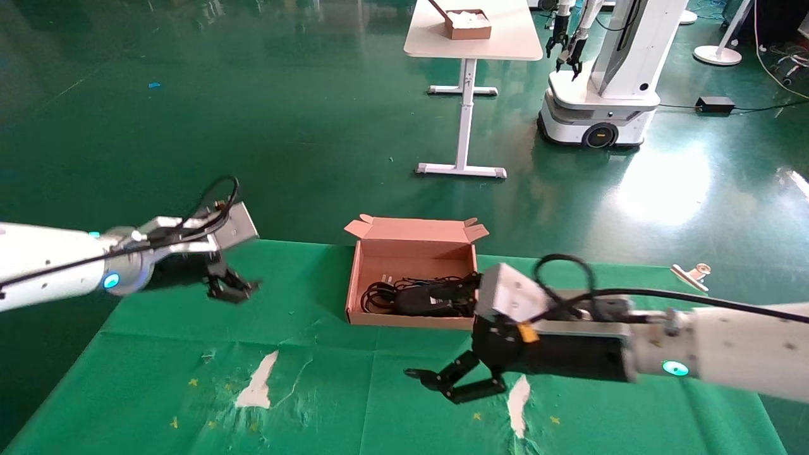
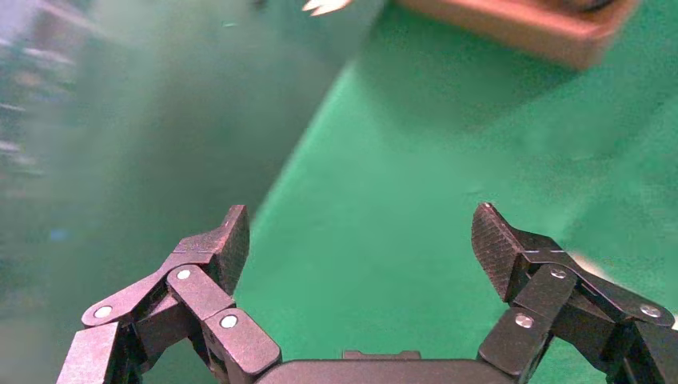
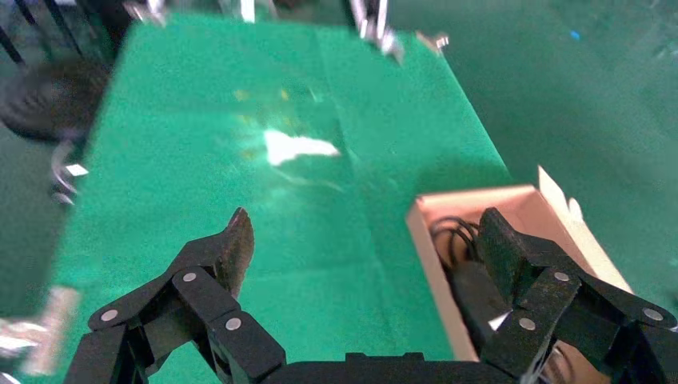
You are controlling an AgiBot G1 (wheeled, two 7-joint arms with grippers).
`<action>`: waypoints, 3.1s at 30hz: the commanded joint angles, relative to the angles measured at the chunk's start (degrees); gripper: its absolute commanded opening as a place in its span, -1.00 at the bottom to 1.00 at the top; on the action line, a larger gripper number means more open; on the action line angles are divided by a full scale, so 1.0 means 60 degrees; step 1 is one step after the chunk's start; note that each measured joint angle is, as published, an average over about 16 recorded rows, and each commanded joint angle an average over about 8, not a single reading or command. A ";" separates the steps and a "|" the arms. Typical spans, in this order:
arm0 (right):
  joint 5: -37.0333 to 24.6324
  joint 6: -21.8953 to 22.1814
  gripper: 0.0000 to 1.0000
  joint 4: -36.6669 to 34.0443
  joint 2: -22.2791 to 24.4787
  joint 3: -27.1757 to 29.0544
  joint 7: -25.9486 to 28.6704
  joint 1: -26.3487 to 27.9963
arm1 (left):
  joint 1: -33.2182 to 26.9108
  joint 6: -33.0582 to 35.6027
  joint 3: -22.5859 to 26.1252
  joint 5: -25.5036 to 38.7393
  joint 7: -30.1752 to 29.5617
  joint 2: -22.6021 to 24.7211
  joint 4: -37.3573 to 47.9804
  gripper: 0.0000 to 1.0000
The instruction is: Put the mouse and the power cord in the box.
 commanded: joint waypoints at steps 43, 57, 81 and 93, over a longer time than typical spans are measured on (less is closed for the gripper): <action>0.4389 -0.2824 1.00 0.2351 0.2849 0.3085 0.1274 -0.2522 | 0.4858 0.5510 -0.6836 -0.8507 0.3564 -0.1973 -0.2185 1.00; 0.4412 -0.2829 1.00 0.2358 0.2862 0.3089 0.1270 -0.2531 | 0.6135 0.6957 -0.8639 -1.0750 0.4475 -0.2492 -0.2760 1.00; 0.4402 -0.2824 1.00 0.2349 0.2855 0.3081 0.1269 -0.2525 | 0.6048 0.6855 -0.8511 -1.0592 0.4424 -0.2459 -0.2717 1.00; 0.4396 -0.2817 1.00 0.2349 0.2853 0.3079 0.1269 -0.2522 | 0.6022 0.6823 -0.8474 -1.0545 0.4414 -0.2450 -0.2707 1.00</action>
